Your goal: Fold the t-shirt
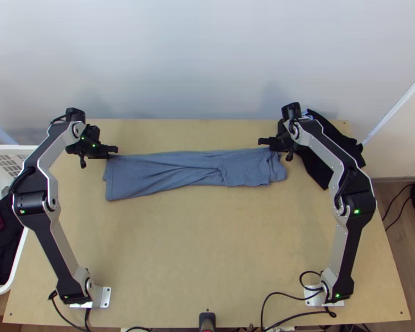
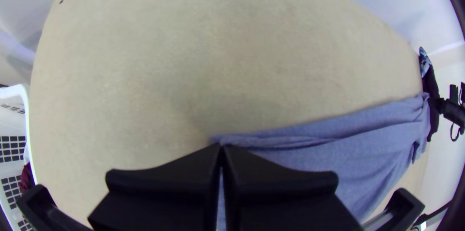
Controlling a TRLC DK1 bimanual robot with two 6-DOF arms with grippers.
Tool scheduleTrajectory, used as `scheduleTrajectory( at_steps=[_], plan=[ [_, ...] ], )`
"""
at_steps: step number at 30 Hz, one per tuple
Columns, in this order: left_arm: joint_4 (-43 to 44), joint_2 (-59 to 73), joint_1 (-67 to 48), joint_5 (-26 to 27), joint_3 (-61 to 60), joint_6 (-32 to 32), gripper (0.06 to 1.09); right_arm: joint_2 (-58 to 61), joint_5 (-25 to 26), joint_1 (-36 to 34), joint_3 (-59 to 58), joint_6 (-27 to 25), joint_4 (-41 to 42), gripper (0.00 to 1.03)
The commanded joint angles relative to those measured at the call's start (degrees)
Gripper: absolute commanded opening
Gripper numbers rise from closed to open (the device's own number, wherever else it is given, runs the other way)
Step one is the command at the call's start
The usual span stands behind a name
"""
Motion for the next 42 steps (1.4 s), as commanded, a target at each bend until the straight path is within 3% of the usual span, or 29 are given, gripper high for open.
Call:
scheduleTrajectory(
  at_steps=[1, 5, 6, 7, 8, 9, 10, 13, 23, 29, 34, 42],
  plan=[
    [0.91, 0.64, 1.42, -1.02, -1.67, -1.42, 0.10, 1.96, 2.23, -0.66, 1.12, -0.05, 0.65, 0.03],
    [1.26, -0.41, 1.69, -0.93, -3.34, -1.77, 0.10, 1.70, 2.85, -0.22, 0.50, 0.65, 1.01, 0.04],
    [1.17, -1.38, 1.60, -0.93, -4.05, -1.77, 0.17, 1.26, 2.85, 0.13, 0.15, 0.56, 1.01, 0.14],
    [1.17, -2.61, 1.34, -0.93, -4.66, -2.03, 0.37, 0.56, 2.94, 0.40, -0.29, 0.56, 0.92, 0.37],
    [1.08, -4.28, 1.07, -0.84, -5.54, -2.21, 0.65, -0.23, 2.85, 0.83, -0.73, 0.56, 0.92, 0.67],
    [1.08, -6.21, 0.72, -0.49, -6.42, -1.85, 0.85, -1.11, 2.94, 1.19, -1.17, 0.47, 0.92, 0.94],
    [1.43, -7.80, 0.28, -0.49, -6.95, -2.03, 0.89, -1.99, 2.94, 1.45, -1.43, 0.47, 0.74, 0.99],
    [1.52, -11.75, 0.02, 1.97, -7.47, -2.29, 0.98, -6.56, 2.85, 2.42, -3.19, 0.74, 1.01, 0.99],
    [0.38, -20.28, 5.91, 12.61, -11.17, -3.79, 1.04, -26.86, 1.70, 6.37, -9.08, 2.32, 1.18, 0.99],
    [-3.22, -18.70, 10.13, 25.18, -15.56, -0.36, 1.03, -30.91, -12.18, 4.09, -3.28, 7.59, -3.12, 0.99],
    [-3.14, -15.71, 10.83, 27.46, -19.25, 1.57, 1.03, -30.12, -24.31, 0.57, 3.40, 13.22, -6.29, 0.99],
    [-2.34, -11.58, 11.80, 27.55, -20.13, 3.33, 1.03, -28.97, -32.92, -2.33, 10.44, 17.88, -8.40, 0.99]
  ],
)
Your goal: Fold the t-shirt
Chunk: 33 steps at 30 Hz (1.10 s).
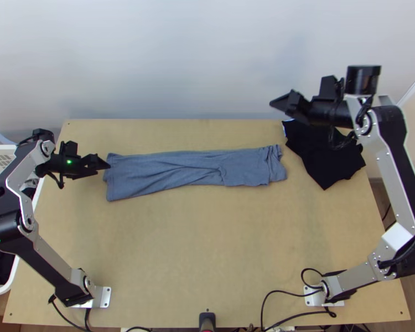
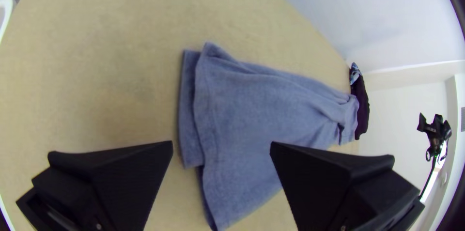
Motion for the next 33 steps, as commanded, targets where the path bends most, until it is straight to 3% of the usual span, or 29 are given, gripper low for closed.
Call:
scheduleTrajectory(
  at_steps=[1, 11, 22, 23, 24, 25, 27, 28, 33],
  plan=[
    [-0.01, 2.61, 1.00, 0.86, -1.29, 1.67, 1.03, 1.49, -2.41, -0.80, 3.51, 2.75, -1.23, 0.99],
    [3.07, 5.86, -0.93, -0.90, -3.66, 1.32, 1.03, 1.85, -4.79, -2.03, 8.43, 5.65, -1.67, 0.99],
    [8.34, 5.78, -13.15, -1.69, -4.81, -7.03, 1.03, 1.93, -4.79, -2.12, 9.57, 6.44, -1.67, 0.99],
    [8.78, 5.60, -14.03, -2.39, -4.89, -7.47, 0.99, 1.93, -4.79, -2.29, 9.66, 6.44, -1.76, 0.99],
    [8.96, 5.34, -14.47, -3.18, -5.07, -7.73, 0.87, 1.93, -4.79, -2.47, 9.75, 6.44, -1.76, 0.99],
    [9.40, 5.25, -14.64, -3.36, -5.25, -7.91, 0.70, 1.93, -4.88, -2.82, 9.75, 6.44, -1.93, 0.99],
    [10.28, 4.90, -14.21, -4.06, -5.51, -8.09, 0.25, 1.76, -5.05, -3.35, 9.75, 6.27, -2.11, 0.99],
    [10.28, 4.90, -13.50, -4.15, -5.51, -8.09, 0.09, 1.76, -5.23, -3.61, 9.75, 6.27, -2.29, 0.99],
    [9.13, 2.88, -6.47, -4.24, -7.44, -4.39, 0.10, 1.32, -5.75, -4.93, 9.05, 5.65, -2.72, 0.99]
  ],
)
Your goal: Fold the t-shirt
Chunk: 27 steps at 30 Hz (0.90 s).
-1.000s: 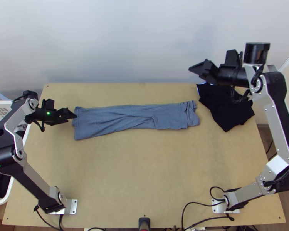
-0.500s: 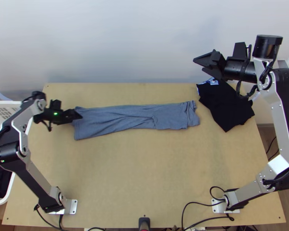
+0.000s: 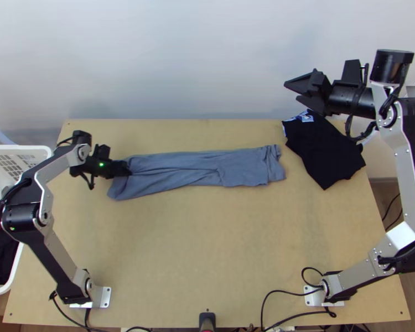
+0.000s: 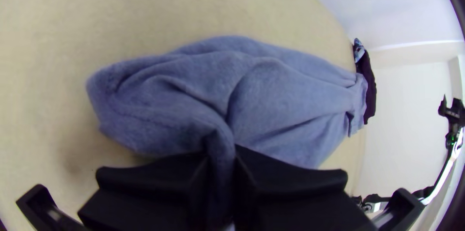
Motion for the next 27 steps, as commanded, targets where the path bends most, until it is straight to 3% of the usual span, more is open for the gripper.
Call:
scheduleTrajectory(
  at_steps=[1, 8, 14, 21, 27],
  plan=[
    [-2.39, -1.19, 6.50, -1.72, -2.88, 3.37, 0.10, 0.05, -0.81, -0.84, 0.48, 0.63, -0.36, 0.99],
    [-10.74, -1.19, 21.09, -1.99, 0.90, 14.36, 0.10, -0.13, -0.81, -0.93, -1.02, -0.25, -0.36, 0.99],
    [-21.20, -2.86, 25.57, -1.90, 6.44, 18.67, 0.10, -0.04, -0.81, -0.49, -1.28, -0.25, -0.36, 0.99],
    [-27.44, -12.09, 13.97, -0.76, 7.06, 14.10, 0.10, 0.23, -0.81, -0.14, -2.60, -0.78, -0.28, 0.99],
    [-27.26, -15.25, -2.29, -0.49, 10.31, 4.43, 0.10, 0.05, -0.81, -1.02, -2.95, -0.87, -0.28, 0.99]
  ],
)
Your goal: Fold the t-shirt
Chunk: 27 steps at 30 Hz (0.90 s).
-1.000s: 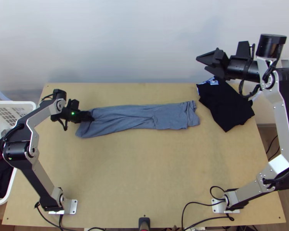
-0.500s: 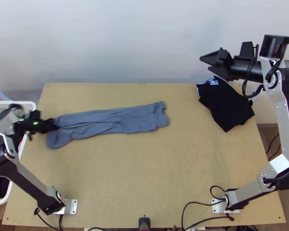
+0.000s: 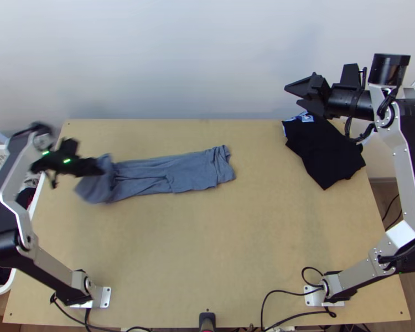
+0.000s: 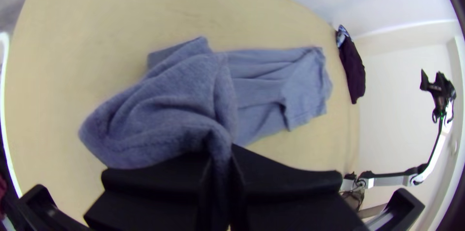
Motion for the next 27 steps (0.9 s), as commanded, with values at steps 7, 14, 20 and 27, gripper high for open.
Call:
scheduleTrajectory(
  at_steps=[7, 14, 20, 27],
  plan=[
    [2.59, 4.40, -19.72, 0.62, 10.13, -15.14, 0.10, -1.53, -0.64, -1.48, -2.98, -1.02, -0.17, 0.99],
    [3.91, 13.19, -25.96, -0.79, 20.68, -21.56, 0.10, -5.22, -0.55, -2.89, -7.73, -1.99, -0.17, 0.99],
    [3.82, 18.91, -29.47, -2.10, 26.74, -23.93, 0.10, -8.30, -0.55, -4.47, -11.51, -2.52, -0.17, 0.99],
    [3.82, 24.79, -32.99, -2.28, 34.74, -27.45, 0.10, -12.17, -0.38, -4.56, -16.69, -2.61, 0.36, 0.99]
  ],
)
